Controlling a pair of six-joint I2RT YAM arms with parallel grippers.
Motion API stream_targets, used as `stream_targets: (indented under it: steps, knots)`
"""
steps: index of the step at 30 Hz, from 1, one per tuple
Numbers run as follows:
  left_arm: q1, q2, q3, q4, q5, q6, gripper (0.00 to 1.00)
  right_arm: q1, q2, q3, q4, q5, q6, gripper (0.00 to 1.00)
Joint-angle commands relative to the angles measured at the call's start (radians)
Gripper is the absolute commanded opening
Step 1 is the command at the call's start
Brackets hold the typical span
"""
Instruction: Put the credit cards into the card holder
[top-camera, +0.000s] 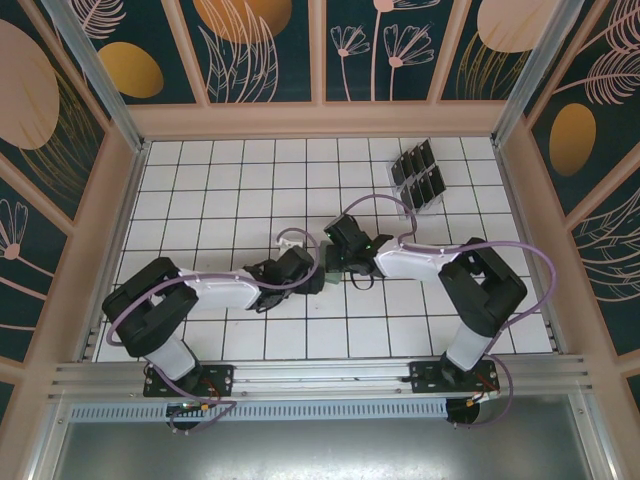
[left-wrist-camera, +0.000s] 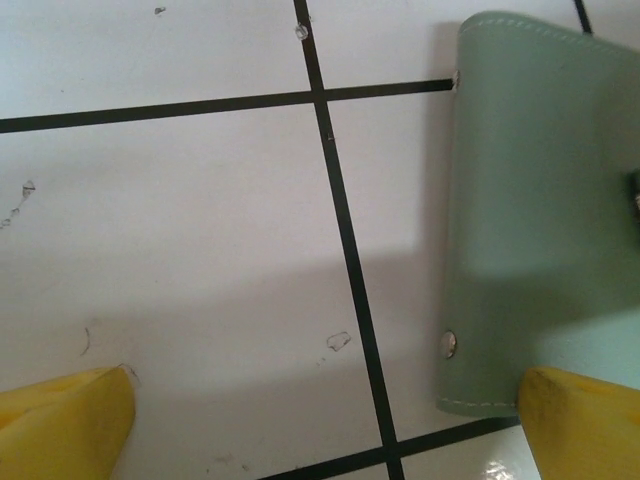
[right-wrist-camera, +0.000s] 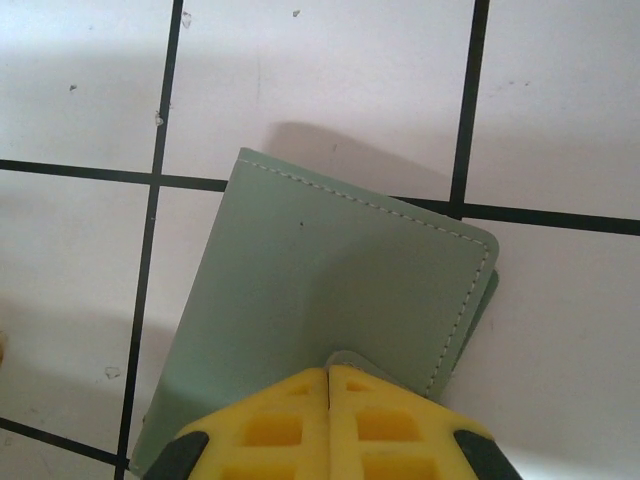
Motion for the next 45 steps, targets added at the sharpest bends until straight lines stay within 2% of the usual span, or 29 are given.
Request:
stream_targets:
  steps: [1,18,22,27,34,39,45]
  knots:
    - [-0.003,0.064,-0.005,-0.059,0.000,0.005,0.98,-0.012,-0.051,-0.020,0.005,0.000,0.002,0.00]
    - [-0.003,0.129,-0.044,-0.011,0.046,-0.053,0.99,-0.028,-0.148,-0.096,0.006,-0.011,0.015,0.00]
    - [-0.003,0.077,-0.049,-0.013,0.050,-0.062,0.99,-0.039,-0.126,-0.090,0.023,-0.025,-0.035,0.00]
    - [-0.002,-0.058,-0.048,-0.053,0.022,-0.083,0.99,-0.040,-0.090,-0.056,0.051,-0.069,-0.150,0.00]
    - [0.001,-0.166,-0.051,-0.096,-0.094,-0.103,0.99,-0.018,-0.042,0.012,0.060,-0.159,-0.283,0.00]
    - [0.045,-0.172,-0.048,-0.087,-0.088,-0.096,0.99,0.007,-0.001,0.039,0.057,-0.169,-0.321,0.00]
    - [0.133,-0.163,-0.051,-0.022,-0.016,-0.056,0.99,0.016,0.034,0.042,0.065,-0.163,-0.318,0.00]
